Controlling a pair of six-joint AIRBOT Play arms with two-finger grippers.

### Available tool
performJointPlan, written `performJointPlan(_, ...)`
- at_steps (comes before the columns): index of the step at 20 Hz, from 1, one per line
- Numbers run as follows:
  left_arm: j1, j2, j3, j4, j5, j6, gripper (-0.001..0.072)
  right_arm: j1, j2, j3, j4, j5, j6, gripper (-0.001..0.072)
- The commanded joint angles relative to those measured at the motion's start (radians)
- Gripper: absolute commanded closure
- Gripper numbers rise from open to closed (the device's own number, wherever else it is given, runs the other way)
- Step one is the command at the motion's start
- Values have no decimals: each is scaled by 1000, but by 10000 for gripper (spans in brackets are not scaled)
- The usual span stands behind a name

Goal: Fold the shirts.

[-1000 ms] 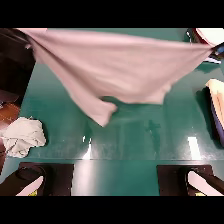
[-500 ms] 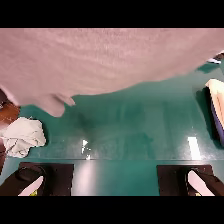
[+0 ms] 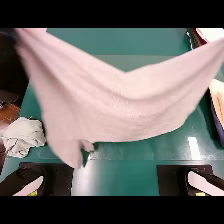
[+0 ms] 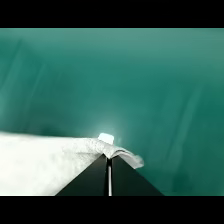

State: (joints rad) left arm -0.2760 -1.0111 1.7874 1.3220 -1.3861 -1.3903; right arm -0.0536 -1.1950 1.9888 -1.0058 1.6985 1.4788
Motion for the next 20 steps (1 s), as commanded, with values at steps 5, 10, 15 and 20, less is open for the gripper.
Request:
performJointPlan(5,0,-535,-164,-5,87,9,684,84,-484,5,-94,104,20,701)
performJointPlan(10,0,-655,-163,74,252,-34,164,65,-631,6,-89,-85,12,698)
performJointPlan(15,102,-616,-104,143,217,-133,350,27,-629,6,-80,-137,-11,341)
performJointPlan(20,322,-491,-127,77,111,-154,413,-69,-560,2,8,48,-84,347)
